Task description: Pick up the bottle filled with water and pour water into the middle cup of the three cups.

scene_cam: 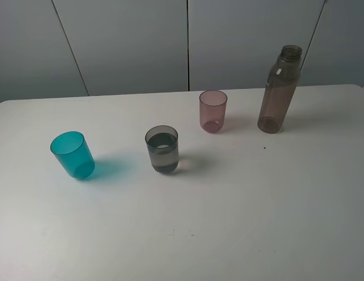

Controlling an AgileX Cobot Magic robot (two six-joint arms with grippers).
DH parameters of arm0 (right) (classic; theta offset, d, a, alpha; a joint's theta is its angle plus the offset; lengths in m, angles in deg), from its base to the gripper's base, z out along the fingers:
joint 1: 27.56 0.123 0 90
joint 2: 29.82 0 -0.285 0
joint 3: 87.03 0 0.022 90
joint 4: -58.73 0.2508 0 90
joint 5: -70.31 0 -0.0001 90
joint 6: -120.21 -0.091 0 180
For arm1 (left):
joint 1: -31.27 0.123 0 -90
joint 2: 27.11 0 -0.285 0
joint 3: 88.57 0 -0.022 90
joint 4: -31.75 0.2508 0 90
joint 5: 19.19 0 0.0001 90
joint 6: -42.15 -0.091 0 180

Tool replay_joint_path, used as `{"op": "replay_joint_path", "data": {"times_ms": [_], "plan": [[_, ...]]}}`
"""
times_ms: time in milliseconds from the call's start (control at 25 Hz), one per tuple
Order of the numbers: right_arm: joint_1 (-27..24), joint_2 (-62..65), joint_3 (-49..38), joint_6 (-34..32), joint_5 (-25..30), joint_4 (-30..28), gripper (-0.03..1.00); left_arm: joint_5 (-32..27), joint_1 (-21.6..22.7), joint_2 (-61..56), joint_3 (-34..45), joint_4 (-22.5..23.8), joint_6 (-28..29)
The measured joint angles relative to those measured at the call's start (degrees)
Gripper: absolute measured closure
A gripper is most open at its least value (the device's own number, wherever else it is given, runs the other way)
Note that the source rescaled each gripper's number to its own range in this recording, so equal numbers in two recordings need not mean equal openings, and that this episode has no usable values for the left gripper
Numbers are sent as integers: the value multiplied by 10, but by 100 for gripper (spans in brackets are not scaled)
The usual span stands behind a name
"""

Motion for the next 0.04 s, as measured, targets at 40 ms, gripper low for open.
{"op": "replay_joint_path", "data": {"times_ms": [40], "plan": [[0, 0, 0, 0, 0, 0, -3, 0, 0, 0, 0, 0, 0]]}}
